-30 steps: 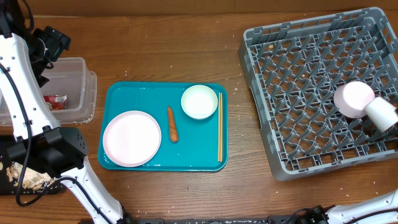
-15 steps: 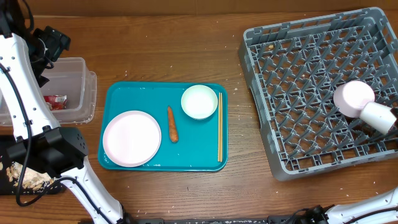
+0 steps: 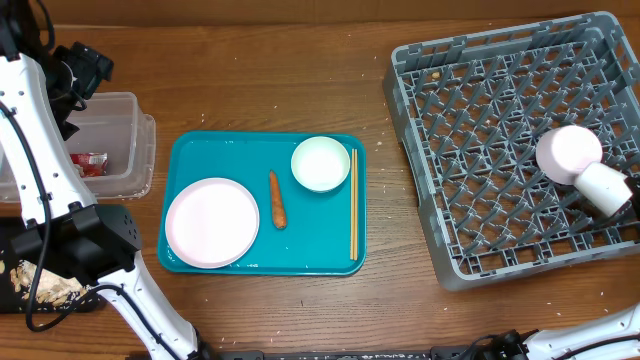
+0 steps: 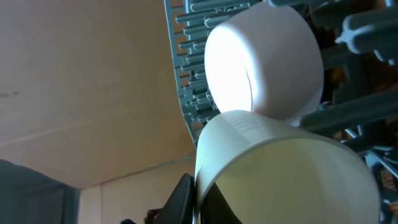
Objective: Sort waste into correct bins and load items into the dishwasher
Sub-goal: 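Lower the cup upside down into the rack's lower right and release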
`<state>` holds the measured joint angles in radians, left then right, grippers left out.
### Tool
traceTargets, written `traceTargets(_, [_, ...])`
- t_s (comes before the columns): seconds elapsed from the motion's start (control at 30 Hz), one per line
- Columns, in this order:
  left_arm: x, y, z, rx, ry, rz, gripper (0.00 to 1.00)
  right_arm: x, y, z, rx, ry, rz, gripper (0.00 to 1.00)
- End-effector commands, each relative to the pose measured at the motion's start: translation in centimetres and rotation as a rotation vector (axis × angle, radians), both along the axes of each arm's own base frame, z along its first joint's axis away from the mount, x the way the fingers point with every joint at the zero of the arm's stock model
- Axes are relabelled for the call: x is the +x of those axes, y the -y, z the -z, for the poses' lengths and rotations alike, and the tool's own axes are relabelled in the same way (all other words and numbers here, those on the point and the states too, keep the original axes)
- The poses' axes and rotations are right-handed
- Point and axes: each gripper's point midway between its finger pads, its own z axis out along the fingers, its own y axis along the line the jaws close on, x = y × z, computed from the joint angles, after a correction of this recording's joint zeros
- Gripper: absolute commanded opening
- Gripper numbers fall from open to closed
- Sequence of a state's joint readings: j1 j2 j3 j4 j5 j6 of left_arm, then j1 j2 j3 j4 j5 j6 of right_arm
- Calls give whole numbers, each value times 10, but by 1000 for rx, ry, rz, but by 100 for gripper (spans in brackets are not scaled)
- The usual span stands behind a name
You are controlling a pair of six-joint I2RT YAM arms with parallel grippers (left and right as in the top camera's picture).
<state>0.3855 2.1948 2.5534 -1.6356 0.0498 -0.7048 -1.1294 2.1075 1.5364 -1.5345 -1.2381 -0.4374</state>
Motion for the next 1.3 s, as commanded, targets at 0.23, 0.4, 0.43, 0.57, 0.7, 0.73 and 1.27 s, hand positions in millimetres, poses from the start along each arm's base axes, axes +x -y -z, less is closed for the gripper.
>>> traceTargets(0.23, [2,3,0,-6,2,-6,100,-35,18,18,-11,-279,8,18])
traceTargets(0.4, [2,3,0,-6,2,-6,100,-41,23,26,1,-345,32,18])
traceTargets(0.43, [2,3,0,-6,2,-6,100,-41,22,26,7,-348,33,18])
traceTargets(0.57, [2,3,0,-6,2,-6,100,-47,26,16,11,-360,69,18])
traceTargets(0.7, [2,3,0,-6,2,-6,100,-73,43,-8,-84,-485,179,24])
traceTargets(0.73, [2,3,0,-6,2,-6,100,-80,45,-15,-112,-517,206,28])
traceTargets(1.27, [2,3,0,-6,2,-6,100,-74,-43,-158,-720,-535,249,44])
